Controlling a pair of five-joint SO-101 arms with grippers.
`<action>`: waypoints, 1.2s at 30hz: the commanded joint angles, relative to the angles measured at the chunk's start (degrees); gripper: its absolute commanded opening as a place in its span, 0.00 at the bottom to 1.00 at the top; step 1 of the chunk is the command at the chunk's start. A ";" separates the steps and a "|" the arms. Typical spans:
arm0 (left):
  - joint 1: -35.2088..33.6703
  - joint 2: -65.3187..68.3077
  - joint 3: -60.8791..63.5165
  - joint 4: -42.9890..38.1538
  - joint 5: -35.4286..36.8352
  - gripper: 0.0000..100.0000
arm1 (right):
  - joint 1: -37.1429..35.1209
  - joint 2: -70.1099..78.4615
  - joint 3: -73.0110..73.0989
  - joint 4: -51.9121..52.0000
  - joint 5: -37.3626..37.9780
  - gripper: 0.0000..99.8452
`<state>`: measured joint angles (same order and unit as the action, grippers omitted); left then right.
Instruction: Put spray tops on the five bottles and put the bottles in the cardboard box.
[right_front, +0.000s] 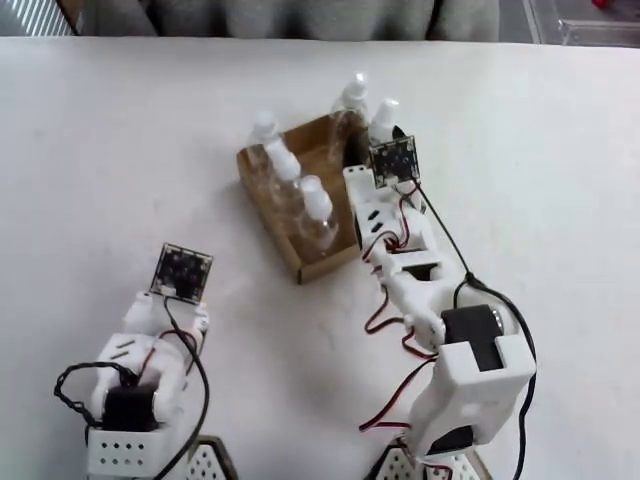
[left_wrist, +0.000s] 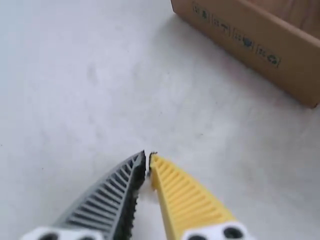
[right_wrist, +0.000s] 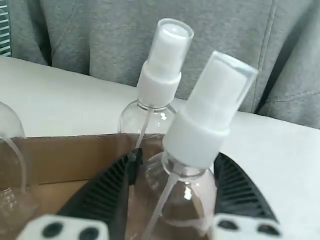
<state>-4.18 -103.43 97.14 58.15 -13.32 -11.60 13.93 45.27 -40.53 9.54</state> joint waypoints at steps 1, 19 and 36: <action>-0.48 -0.75 -0.09 -1.76 -0.62 0.02 | 0.31 -0.84 1.67 -0.84 -0.35 0.16; -0.48 -0.75 -0.09 -1.76 -0.62 0.02 | 0.13 -0.66 1.67 -0.84 -0.18 0.16; -0.40 -0.75 -0.09 -1.76 -0.62 0.02 | -1.54 -0.40 3.16 -0.84 -0.35 0.30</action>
<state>-4.18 -103.43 97.14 58.15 -13.32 -12.31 14.02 48.79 -40.70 9.63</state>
